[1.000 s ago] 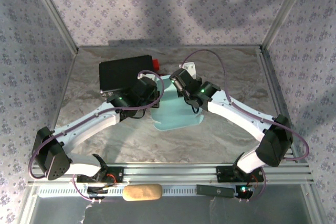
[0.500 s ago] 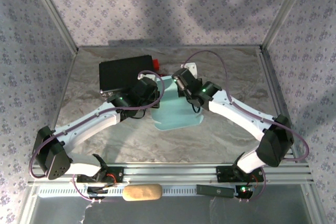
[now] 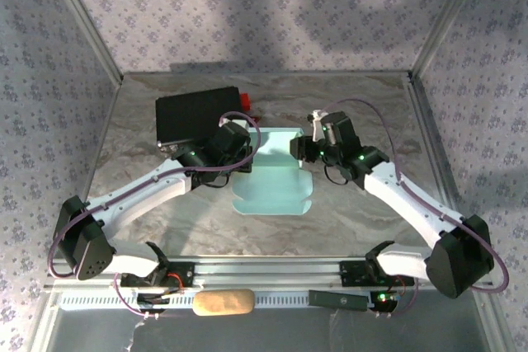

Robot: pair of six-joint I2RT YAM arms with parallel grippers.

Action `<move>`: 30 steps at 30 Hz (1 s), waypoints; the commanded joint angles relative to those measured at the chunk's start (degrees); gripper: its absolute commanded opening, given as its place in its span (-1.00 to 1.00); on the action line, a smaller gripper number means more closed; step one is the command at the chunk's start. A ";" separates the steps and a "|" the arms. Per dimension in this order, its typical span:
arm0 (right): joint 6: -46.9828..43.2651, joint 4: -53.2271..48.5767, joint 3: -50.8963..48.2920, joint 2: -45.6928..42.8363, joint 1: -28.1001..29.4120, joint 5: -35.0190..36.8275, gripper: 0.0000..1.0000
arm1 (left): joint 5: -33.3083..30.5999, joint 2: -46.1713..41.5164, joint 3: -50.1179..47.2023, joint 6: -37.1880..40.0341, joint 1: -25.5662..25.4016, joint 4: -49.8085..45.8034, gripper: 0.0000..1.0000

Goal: Fold the paper box

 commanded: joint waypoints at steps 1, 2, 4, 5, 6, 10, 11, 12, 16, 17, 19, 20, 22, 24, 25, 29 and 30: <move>-1.73 1.21 -1.83 -2.87 -0.95 -4.31 -0.09 | -0.89 0.59 2.27 -0.33 0.37 -1.47 -1.00; -1.93 1.28 -2.55 -3.47 -0.97 -4.64 -0.09 | -0.87 0.73 2.41 -0.24 0.32 -1.61 -1.00; -2.11 2.16 -4.00 -4.85 -1.17 -5.79 -0.08 | -0.85 0.98 2.53 -0.17 0.33 -1.61 -1.00; -2.11 2.66 -4.52 -5.55 -1.20 -6.59 -0.06 | -0.85 1.07 2.63 -0.15 0.35 -1.67 -1.00; -2.31 2.75 -4.79 -6.02 -1.21 -7.14 -0.05 | -0.90 1.24 2.72 -0.03 0.34 -1.72 -1.00; -3.75 1.86 -5.14 -7.73 -1.12 -8.06 0.05 | -0.79 1.71 2.89 0.02 0.31 -1.79 -1.00; -3.87 1.88 -5.76 -8.45 -1.04 -7.73 0.05 | -0.76 1.86 2.81 0.06 0.32 -1.83 -1.00; -3.98 1.96 -6.33 -9.18 -1.11 -7.32 0.06 | -0.80 1.87 2.97 0.05 0.31 -1.79 -1.00; -5.11 2.74 -9.42 -10.96 -2.31 -7.80 0.02 | -0.79 1.77 3.35 0.19 0.38 -2.16 -1.00; -5.42 3.21 -10.27 -10.98 -2.74 -8.42 0.00 | -0.71 1.75 3.42 0.20 0.32 -2.23 -1.00; -5.65 4.80 -11.68 -10.83 -3.44 -9.62 -0.07 | -0.67 1.69 3.51 0.38 0.31 -2.44 -1.00; -5.56 5.53 -12.21 -10.74 -3.87 -10.35 -0.09 | -0.67 1.63 3.55 0.47 0.31 -2.49 -1.00; -5.67 6.11 -11.91 -9.92 -4.44 -11.25 -0.10 | -0.61 1.77 3.64 0.55 0.37 -2.52 -1.00; -5.97 6.39 -11.11 -8.79 -4.61 -12.54 -0.12 | -0.41 1.86 3.69 0.56 0.33 -2.53 -1.00; -6.06 6.60 -10.80 -8.19 -4.57 -13.09 -0.14 | -0.33 1.92 3.77 0.55 0.31 -2.47 -1.00; -6.24 6.72 -10.41 -6.44 -4.38 -13.07 -0.18 | -0.32 1.94 4.02 0.55 0.37 -2.52 -1.00; -6.32 6.83 -10.47 -6.18 -4.37 -12.98 -0.19 | -0.34 1.92 4.09 0.68 0.37 -2.49 -1.00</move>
